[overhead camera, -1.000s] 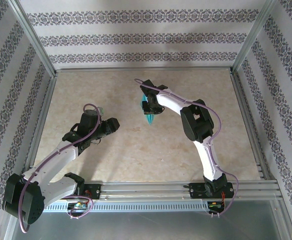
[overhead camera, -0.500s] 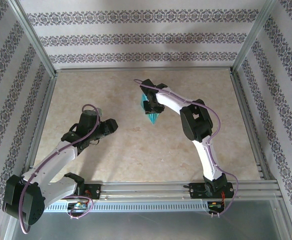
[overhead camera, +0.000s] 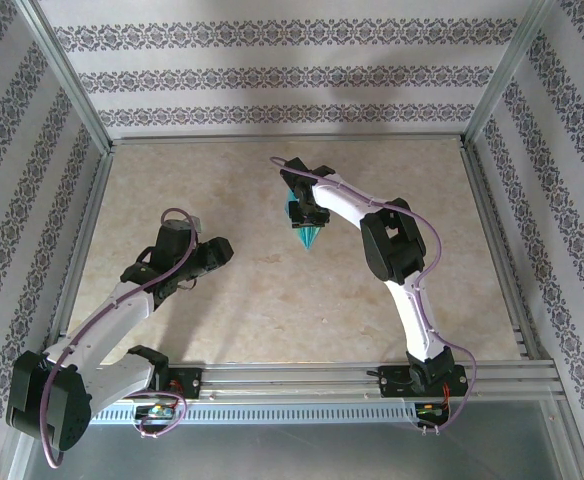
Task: Fold a paper plane with a square sheet of paper (fold left side to right side)
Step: Place the paper plane at the center of the table, then reset both arms
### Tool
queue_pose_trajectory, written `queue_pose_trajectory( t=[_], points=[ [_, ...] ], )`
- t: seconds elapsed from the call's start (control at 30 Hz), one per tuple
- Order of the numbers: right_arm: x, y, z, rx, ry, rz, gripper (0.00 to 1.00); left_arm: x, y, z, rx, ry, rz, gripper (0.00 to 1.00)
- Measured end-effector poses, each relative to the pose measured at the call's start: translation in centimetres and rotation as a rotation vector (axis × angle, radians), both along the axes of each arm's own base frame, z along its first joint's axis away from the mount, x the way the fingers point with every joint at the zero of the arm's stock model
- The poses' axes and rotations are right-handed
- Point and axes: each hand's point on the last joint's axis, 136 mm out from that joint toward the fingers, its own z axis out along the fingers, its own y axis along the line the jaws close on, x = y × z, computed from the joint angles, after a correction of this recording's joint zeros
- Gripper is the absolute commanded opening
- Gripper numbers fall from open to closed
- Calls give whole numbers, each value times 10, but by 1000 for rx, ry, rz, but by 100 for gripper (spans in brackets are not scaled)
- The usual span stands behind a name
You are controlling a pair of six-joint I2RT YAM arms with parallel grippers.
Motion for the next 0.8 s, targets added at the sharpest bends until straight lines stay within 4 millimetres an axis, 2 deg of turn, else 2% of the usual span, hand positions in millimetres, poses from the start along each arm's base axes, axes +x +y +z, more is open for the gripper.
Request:
queue_pose_trajectory(
  t=[0.2, 0.33, 0.47, 0.63, 0.8],
  points=[
    [0, -2, 8, -12, -7, 2, 46, 2, -1, 2, -3, 0, -3, 62],
    [-1, -4, 22, -17, -24, 6, 46, 3, -3, 5, -10, -4, -8, 62],
    [-2, -3, 45, -6, -58, 24, 50, 6, -3, 13, -17, -16, -10, 62],
    [-5, 1, 76, 15, -107, 57, 53, 9, 0, 20, -15, -29, -7, 68],
    [-17, -8, 128, 41, -207, 91, 60, 13, 17, 23, -4, -41, 39, 84]
  ],
)
